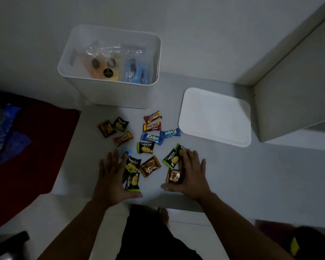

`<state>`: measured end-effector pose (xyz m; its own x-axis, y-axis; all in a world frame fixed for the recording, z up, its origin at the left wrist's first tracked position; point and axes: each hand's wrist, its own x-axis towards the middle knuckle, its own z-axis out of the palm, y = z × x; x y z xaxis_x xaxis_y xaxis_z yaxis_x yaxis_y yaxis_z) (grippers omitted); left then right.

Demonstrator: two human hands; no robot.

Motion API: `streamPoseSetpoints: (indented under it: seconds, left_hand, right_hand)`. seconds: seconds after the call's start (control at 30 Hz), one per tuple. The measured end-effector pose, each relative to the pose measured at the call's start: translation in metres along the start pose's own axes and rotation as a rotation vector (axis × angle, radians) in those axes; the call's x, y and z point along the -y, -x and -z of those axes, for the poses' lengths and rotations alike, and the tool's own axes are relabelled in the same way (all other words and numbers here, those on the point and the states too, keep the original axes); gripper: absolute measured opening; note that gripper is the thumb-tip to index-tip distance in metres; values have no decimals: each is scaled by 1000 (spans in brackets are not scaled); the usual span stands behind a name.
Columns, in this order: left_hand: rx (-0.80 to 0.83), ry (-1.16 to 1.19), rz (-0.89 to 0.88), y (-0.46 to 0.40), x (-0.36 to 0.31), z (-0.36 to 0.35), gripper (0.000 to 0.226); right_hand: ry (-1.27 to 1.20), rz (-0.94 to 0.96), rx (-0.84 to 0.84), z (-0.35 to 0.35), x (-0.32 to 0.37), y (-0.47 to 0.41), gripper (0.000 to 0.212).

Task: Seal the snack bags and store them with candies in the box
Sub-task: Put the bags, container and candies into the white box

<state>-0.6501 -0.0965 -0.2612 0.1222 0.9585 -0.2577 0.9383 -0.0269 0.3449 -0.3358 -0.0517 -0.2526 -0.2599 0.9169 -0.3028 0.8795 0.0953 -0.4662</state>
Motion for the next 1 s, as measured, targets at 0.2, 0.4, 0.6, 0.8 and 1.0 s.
streamPoseSetpoints:
  seconds: [0.2,0.4,0.6,0.8,1.0]
  left_hand:
    - [-71,-102,-85,-27,-13,-10,138]
    - [-176,-189,-295,-39,-18,-27,74]
    - [-220,-201,-291,-45,-23,-31,54]
    - [-271,-110,-216,-62,-46,-32,32]
    - [-287,-67,-275,-74,-53,-30,28]
  right_hand:
    - [182,117,-43,-18,11,-20,124]
    - [297,198,-163,-38,5,-32,62]
    - [242,276,-299,-45,-2,-31,46]
    - [237,302,-322,-44,-3,-31,36]
    - [167,348,-318,-39,-9,-45,39]
